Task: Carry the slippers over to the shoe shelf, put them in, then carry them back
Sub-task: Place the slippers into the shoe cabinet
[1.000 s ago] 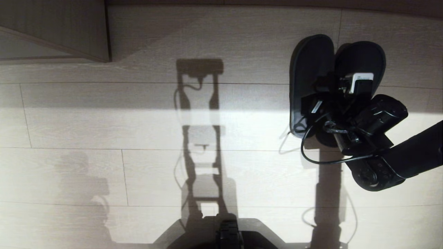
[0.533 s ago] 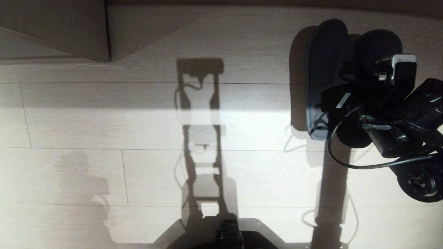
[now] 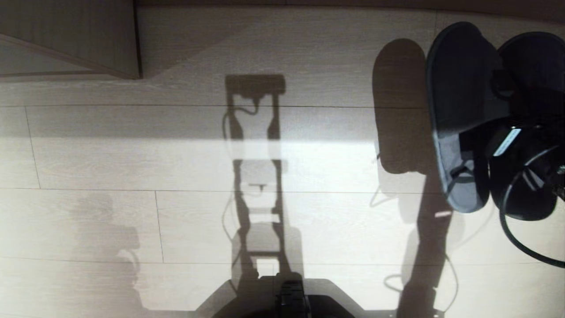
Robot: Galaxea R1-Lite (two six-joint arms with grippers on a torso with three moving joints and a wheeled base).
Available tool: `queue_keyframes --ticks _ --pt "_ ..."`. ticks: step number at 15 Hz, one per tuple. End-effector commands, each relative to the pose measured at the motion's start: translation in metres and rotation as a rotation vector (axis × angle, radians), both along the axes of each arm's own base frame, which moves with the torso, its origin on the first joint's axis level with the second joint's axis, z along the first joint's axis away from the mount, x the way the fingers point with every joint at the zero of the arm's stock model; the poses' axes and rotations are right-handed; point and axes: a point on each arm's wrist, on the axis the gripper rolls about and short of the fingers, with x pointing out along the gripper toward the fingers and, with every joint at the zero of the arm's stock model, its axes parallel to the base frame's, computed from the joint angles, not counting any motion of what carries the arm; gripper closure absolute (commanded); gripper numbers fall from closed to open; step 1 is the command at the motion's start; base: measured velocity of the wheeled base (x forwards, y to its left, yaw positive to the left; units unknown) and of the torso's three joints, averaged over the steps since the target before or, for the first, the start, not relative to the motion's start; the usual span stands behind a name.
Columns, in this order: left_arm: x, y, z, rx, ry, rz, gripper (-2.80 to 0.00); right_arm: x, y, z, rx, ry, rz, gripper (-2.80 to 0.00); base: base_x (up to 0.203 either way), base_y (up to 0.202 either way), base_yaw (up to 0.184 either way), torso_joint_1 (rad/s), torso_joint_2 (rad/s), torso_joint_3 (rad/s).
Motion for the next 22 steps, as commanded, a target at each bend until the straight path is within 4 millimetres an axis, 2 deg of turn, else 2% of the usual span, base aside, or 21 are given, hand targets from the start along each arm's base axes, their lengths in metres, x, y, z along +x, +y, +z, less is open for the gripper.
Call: queue_keyframes --ticks 1,3,6,8,10,15,17,19,22 --pt "0.0 0.0 0.0 0.0 -0.001 -0.001 0.0 -0.048 -0.01 0.017 0.018 -0.087 0.0 0.0 0.0 0.0 0.0 0.0 0.0 0.0" --pt "0.0 0.0 0.0 0.001 -0.001 0.001 0.0 -0.09 -0.019 0.019 0.02 -0.095 0.001 0.0 0.0 0.0 0.0 0.0 0.0 0.0" --pt "0.0 0.0 0.0 0.001 -0.001 0.001 0.0 -0.142 -0.03 0.004 0.005 -0.034 0.007 0.0 0.0 0.0 0.0 0.0 0.0 0.0" --pt "0.0 0.0 0.0 0.001 -0.001 -0.001 0.0 -0.169 -0.036 -0.009 0.001 -0.017 -0.003 0.0 0.0 0.0 0.0 0.0 0.0 0.0" --pt "0.0 0.0 0.0 0.003 -0.001 -0.001 0.0 -0.186 -0.04 -0.03 -0.001 -0.012 -0.037 0.0 0.0 0.0 0.0 0.0 0.0 0.0" --pt "0.0 0.0 0.0 0.0 -0.001 0.001 0.0 -0.207 -0.042 -0.076 -0.002 -0.009 -0.018 0.0 0.0 0.0 0.0 0.0 0.0 0.0" --pt "0.0 0.0 0.0 0.0 -0.001 0.0 0.0 -0.207 -0.042 -0.094 0.013 0.018 -0.043 0.0 0.0 0.0 0.0 0.0 0.0 0.0" --pt "0.0 0.0 0.0 0.0 -0.001 -0.001 0.0 -0.21 -0.042 -0.104 0.019 0.022 -0.077 0.0 0.0 0.0 0.0 0.0 0.0 0.0" --pt "0.0 0.0 0.0 0.0 -0.001 0.0 0.0 -0.211 -0.041 -0.141 0.018 0.096 -0.105 0.0 0.0 0.0 0.0 0.0 0.0 0.0"
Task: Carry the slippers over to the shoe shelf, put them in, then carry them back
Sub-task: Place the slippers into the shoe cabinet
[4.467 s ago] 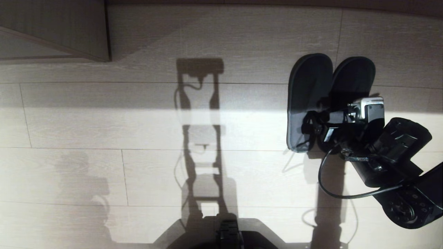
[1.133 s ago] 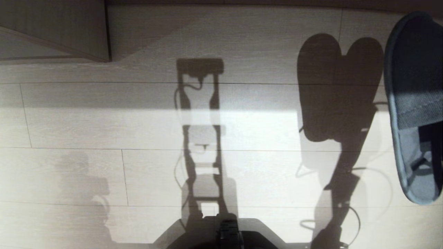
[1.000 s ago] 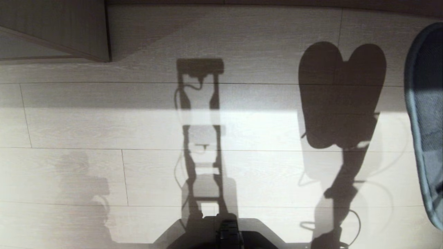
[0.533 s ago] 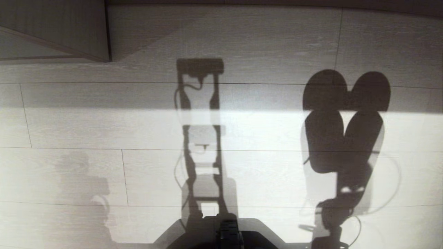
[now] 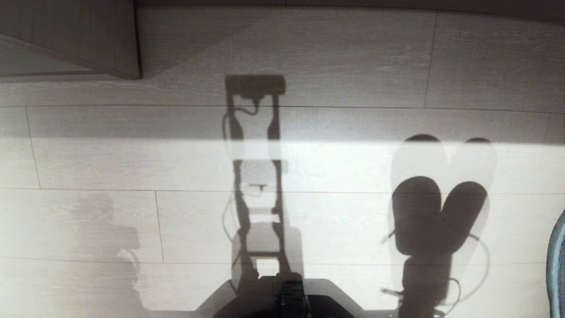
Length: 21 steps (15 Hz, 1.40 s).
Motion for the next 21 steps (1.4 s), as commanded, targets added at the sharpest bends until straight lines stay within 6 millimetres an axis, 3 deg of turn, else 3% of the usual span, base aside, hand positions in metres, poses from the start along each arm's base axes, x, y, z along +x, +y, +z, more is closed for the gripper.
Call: queue_keyframes --ticks 1,8,15,21 --pt "0.0 0.0 0.0 0.0 -0.001 0.0 0.0 -0.002 0.0 -0.014 -0.002 0.001 -0.01 0.0 0.0 0.0 0.0 0.0 0.0 0.0" --pt "0.0 0.0 0.0 0.0 -0.001 0.0 0.0 -0.013 0.003 -0.059 0.002 0.174 0.129 0.0 0.0 0.0 0.0 0.0 0.0 0.0" --pt "0.0 0.0 0.0 -0.004 0.001 0.001 0.0 -0.013 0.003 -0.058 0.004 0.159 0.134 0.0 0.0 0.0 0.0 0.001 0.0 0.01" --pt "0.0 0.0 0.0 -0.005 0.001 0.001 0.0 -0.013 0.003 -0.058 0.007 0.16 0.133 0.0 0.0 0.0 0.0 -0.001 0.0 0.183"
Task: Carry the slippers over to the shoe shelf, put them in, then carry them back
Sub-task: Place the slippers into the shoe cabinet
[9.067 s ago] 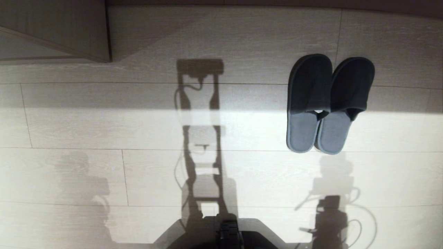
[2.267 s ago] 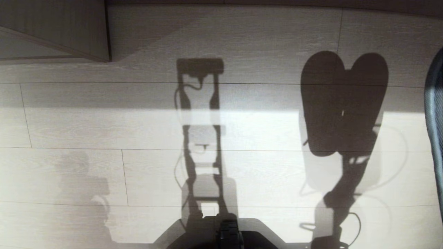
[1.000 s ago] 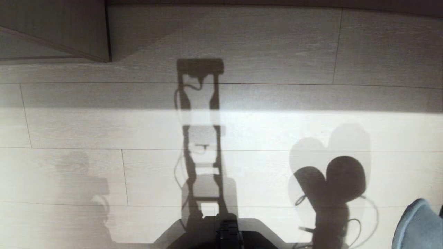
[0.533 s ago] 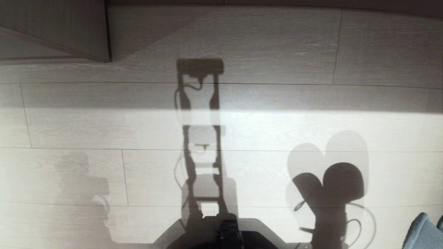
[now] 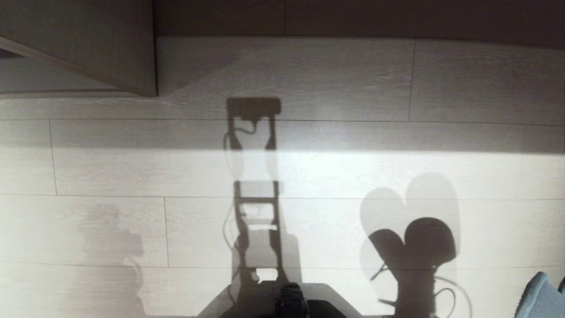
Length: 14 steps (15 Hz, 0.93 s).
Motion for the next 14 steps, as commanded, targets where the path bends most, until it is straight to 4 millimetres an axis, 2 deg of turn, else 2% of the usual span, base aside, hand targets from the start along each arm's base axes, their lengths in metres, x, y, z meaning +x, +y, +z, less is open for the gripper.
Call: queue_keyframes --ticks 1,14 --pt "0.0001 0.0 0.0001 -0.001 0.0 0.001 0.0 0.0003 0.0 -0.0004 0.0 0.004 0.0 0.0 0.0 0.0 0.0 0.002 0.0 0.208" --pt "0.0001 0.0 0.0001 -0.001 0.0 0.001 0.0 0.0004 -0.0003 0.0001 0.059 0.001 -0.01 0.0 0.0 0.0 0.0 0.002 0.0 0.204"
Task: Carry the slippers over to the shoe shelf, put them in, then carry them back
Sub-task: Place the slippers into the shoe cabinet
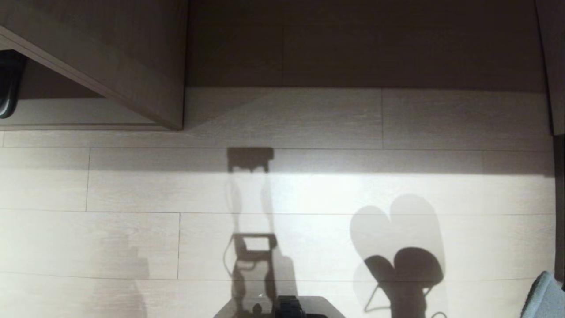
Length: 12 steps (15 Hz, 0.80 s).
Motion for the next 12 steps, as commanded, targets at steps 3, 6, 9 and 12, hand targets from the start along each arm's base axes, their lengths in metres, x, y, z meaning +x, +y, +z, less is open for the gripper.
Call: queue_keyframes --ticks 3,6,9,12 --pt "0.0001 0.0 0.0001 0.0 0.0 0.002 0.0 0.0004 0.0 -0.0002 0.0 0.004 0.0 0.0 0.0 0.0 0.0 0.001 0.0 0.2" --pt "0.0001 0.0 0.0001 0.0 0.0 0.0 0.0 0.0004 0.0 -0.0002 0.001 0.004 0.0 0.0 0.0 0.0 0.0 0.001 0.0 0.199" --pt "0.0001 0.0 0.0001 0.0 0.0 0.001 0.0 0.0003 0.0 0.0001 0.001 0.003 0.0 0.0 0.0 0.0 0.0 0.002 0.0 0.207" --pt "0.0001 0.0 0.0001 0.0 0.0 0.0 0.0 0.0004 0.0 -0.0002 0.001 0.004 0.0 0.0 0.0 0.0 0.0 0.001 0.0 0.205"
